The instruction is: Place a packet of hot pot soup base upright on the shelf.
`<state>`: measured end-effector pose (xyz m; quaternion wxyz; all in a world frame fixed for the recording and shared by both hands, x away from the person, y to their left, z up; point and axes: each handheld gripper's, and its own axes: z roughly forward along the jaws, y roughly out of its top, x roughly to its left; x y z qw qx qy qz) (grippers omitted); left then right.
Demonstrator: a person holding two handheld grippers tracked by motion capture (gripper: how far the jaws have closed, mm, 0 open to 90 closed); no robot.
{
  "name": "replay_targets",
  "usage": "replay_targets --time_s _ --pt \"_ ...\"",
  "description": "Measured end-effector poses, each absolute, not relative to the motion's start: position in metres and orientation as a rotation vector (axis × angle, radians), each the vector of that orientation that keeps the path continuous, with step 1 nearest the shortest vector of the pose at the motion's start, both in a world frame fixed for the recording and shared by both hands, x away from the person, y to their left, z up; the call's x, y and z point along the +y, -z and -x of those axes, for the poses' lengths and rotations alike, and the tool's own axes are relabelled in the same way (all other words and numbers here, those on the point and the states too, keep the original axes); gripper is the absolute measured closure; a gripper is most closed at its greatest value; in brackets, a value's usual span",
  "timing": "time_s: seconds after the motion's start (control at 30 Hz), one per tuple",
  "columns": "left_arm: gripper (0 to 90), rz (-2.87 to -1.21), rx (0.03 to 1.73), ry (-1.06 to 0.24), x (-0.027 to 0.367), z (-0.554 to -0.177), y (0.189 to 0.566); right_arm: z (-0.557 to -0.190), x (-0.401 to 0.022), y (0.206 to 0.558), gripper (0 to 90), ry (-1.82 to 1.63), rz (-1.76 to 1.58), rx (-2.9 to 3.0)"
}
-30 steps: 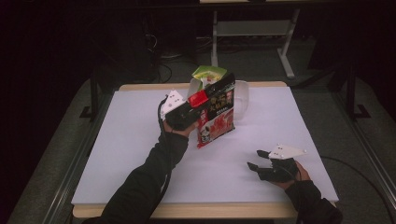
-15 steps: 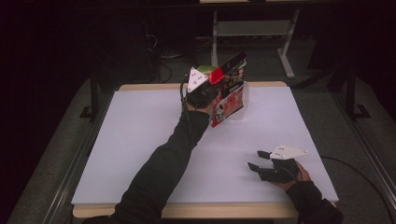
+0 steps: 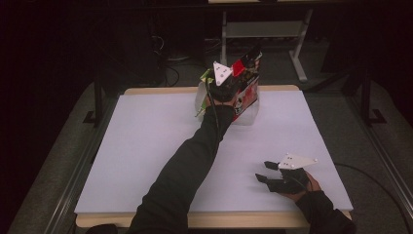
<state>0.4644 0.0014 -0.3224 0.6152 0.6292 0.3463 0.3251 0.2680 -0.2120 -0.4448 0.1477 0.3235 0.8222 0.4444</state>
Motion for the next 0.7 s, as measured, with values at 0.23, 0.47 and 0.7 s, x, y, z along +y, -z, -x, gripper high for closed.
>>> replay_targets --time_s 0.23,0.47,0.7 --pt "81.0 -1.391 0.840 -0.817 -0.010 -0.467 0.335 -0.266 -0.211 0.445 41.7 -1.276 -0.937 2.369" --pt "80.8 -1.314 0.819 -0.854 -0.011 -0.470 0.351 -0.264 -0.208 0.445 41.7 -1.277 -0.908 2.385" --pt "79.4 -1.382 0.729 -0.871 -0.017 -0.471 0.363 -0.264 -0.206 0.446 41.7 -1.278 -0.905 2.392"
